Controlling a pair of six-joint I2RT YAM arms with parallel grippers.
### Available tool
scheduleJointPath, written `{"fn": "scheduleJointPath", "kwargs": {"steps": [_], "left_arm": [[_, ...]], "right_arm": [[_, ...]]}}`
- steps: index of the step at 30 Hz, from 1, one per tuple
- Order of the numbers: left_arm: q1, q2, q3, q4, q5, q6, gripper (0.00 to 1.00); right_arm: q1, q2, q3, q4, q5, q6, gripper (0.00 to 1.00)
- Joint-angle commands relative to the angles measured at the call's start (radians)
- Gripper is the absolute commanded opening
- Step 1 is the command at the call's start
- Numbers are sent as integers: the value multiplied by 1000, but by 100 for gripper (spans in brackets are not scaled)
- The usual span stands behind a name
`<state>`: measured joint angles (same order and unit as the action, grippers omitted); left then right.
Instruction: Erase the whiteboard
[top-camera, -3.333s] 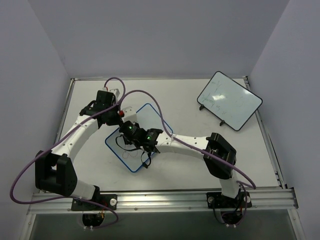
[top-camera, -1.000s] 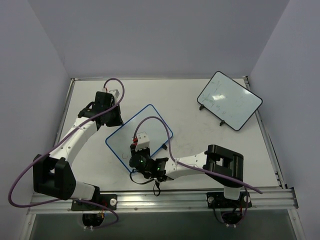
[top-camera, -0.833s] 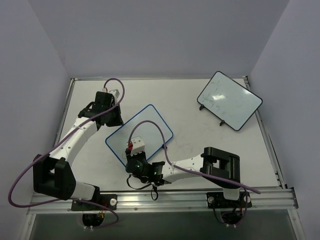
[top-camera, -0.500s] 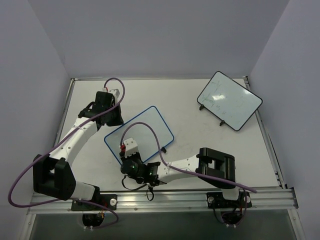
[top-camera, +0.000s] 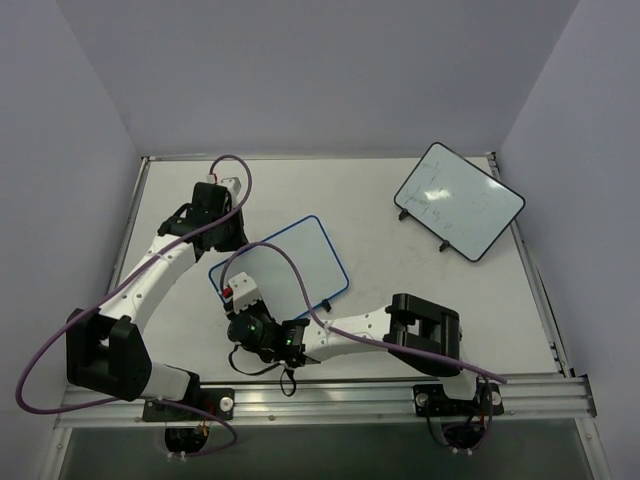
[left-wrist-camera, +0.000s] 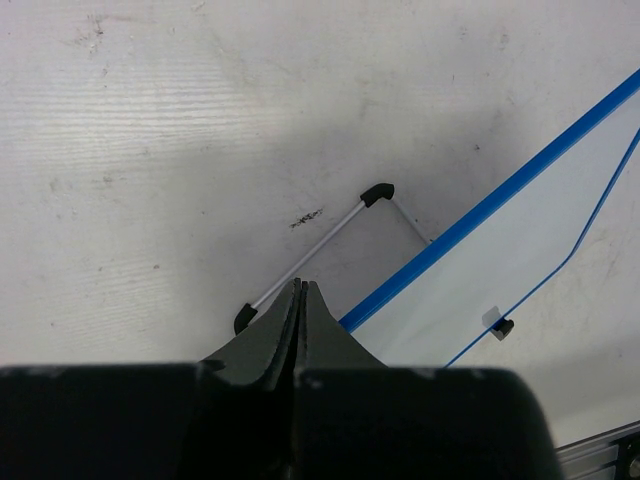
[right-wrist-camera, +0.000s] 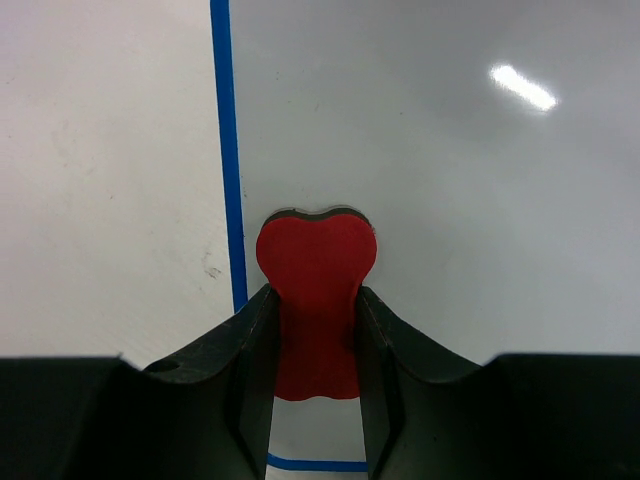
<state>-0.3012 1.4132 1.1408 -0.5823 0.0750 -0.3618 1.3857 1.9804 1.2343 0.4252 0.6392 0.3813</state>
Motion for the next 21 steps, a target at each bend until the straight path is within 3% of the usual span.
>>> {"fn": "scheduleJointPath", "kwargs": {"steps": [1, 21], "left_arm": [[-19, -28, 5, -13, 22, 0, 2], [-27, -28, 4, -11, 22, 0, 2]], "right_arm": [[-36, 35, 56, -31, -32, -18, 20], [-102, 63, 181, -91, 2, -30, 20]]}}
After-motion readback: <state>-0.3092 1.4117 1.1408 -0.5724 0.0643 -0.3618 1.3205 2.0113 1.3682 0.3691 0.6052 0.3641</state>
